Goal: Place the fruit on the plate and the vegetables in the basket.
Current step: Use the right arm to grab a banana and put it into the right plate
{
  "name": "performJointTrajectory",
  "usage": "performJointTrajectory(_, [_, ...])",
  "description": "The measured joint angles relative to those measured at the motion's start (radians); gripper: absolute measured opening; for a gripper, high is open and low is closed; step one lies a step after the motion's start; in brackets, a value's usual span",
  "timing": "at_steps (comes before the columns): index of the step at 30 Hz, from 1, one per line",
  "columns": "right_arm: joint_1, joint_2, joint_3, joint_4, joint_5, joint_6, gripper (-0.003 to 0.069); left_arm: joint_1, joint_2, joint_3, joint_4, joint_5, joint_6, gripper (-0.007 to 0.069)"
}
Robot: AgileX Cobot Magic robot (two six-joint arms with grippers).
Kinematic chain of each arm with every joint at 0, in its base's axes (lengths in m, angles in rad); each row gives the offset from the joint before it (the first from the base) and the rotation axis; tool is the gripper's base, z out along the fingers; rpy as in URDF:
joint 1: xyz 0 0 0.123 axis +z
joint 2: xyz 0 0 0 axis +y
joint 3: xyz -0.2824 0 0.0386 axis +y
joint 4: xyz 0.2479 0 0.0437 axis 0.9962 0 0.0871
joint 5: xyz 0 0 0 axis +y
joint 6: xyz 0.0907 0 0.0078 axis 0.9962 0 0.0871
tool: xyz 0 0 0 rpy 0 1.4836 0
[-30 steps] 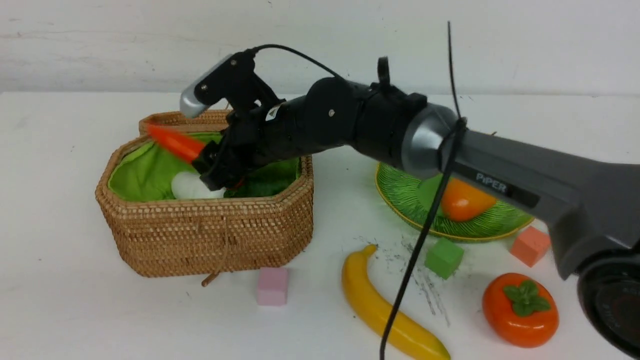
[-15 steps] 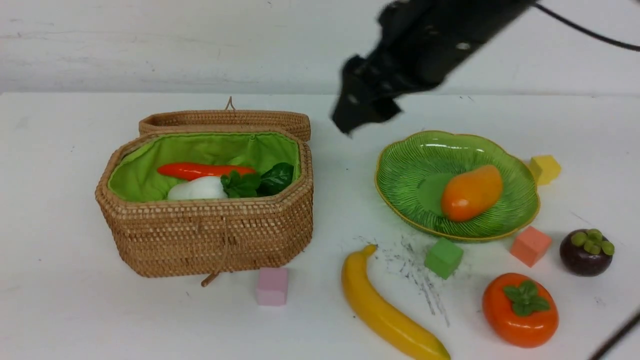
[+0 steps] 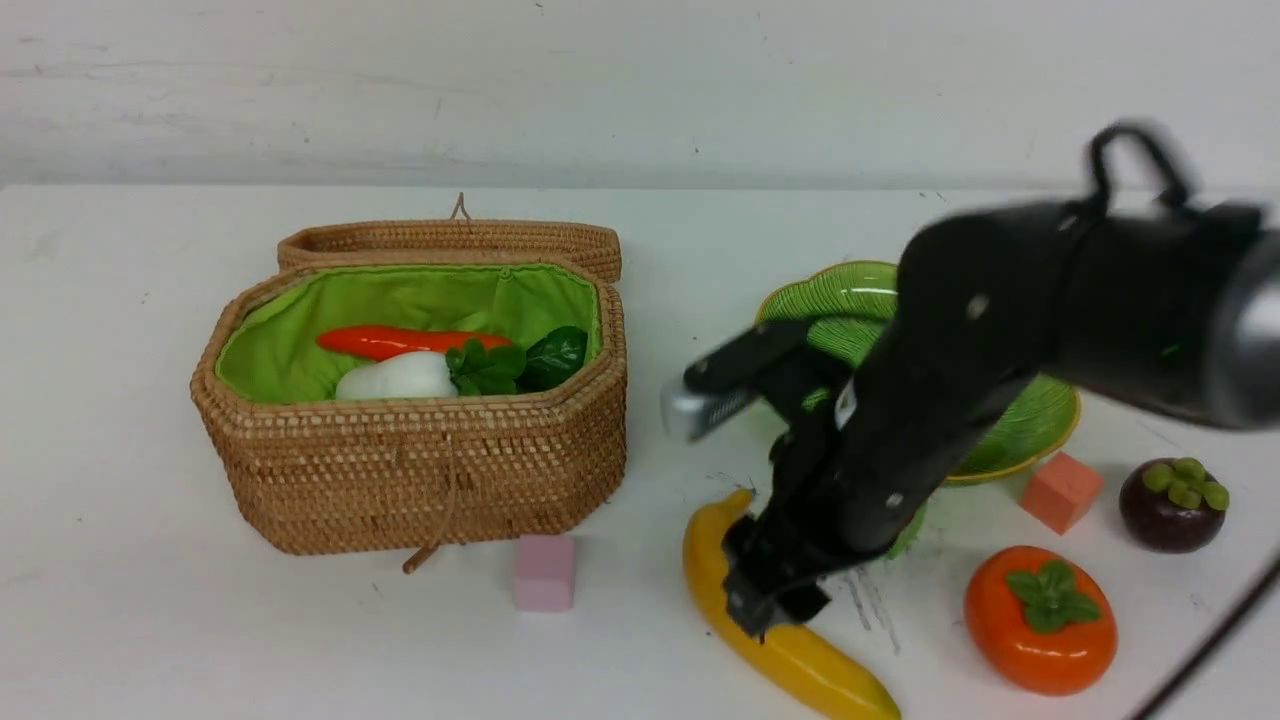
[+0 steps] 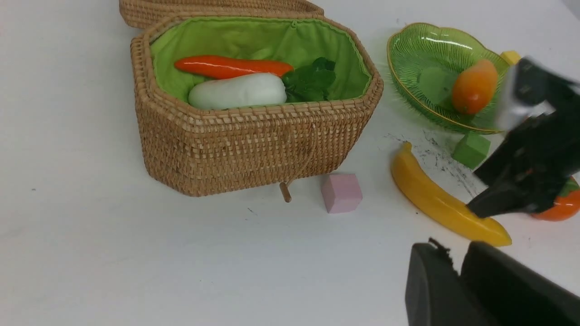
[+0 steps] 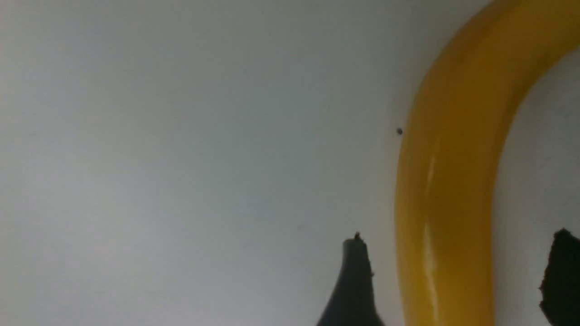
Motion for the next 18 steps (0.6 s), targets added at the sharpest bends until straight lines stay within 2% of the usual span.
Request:
performJointTrajectory(4, [0.000,0.128,0.007,-0.001,-0.052,0.000,0.0531,0.000,0.000,0.000,-0.013,0.000,0.000,0.0103])
performJointTrajectory(7, [-0.002,0.161,-0.011,-0.002,-0.044,-0.003,0.0495,0.000,0.000,0.000,-0.019,0.000,0.000,0.0106])
performJointTrajectory(10, [-0.005,0.167,-0.025,-0.003,-0.023,-0.005,0.0408,0.000,0.000,0.000,-0.023,0.000,0.000,0.0109])
performJointTrajectory(11, [-0.005,0.167,-0.032,0.004,-0.006,-0.007,0.0336,0.000,0.000,0.000,-0.023,0.000,0.000,0.0111])
performJointTrajectory(12, [-0.007,0.167,-0.039,0.017,0.017,-0.007,0.0318,0.000,0.000,0.000,-0.023,0.000,0.000,0.0112])
performJointTrajectory(16, [-0.032,0.157,-0.082,0.081,0.094,0.002,0.0325,0.000,0.000,0.000,-0.023,-0.001,0.000,0.0113])
performJointTrajectory(18, [-0.079,0.121,-0.153,0.151,0.113,0.028,0.0325,0.000,0.000,0.000,-0.023,-0.001,0.000,0.0113])
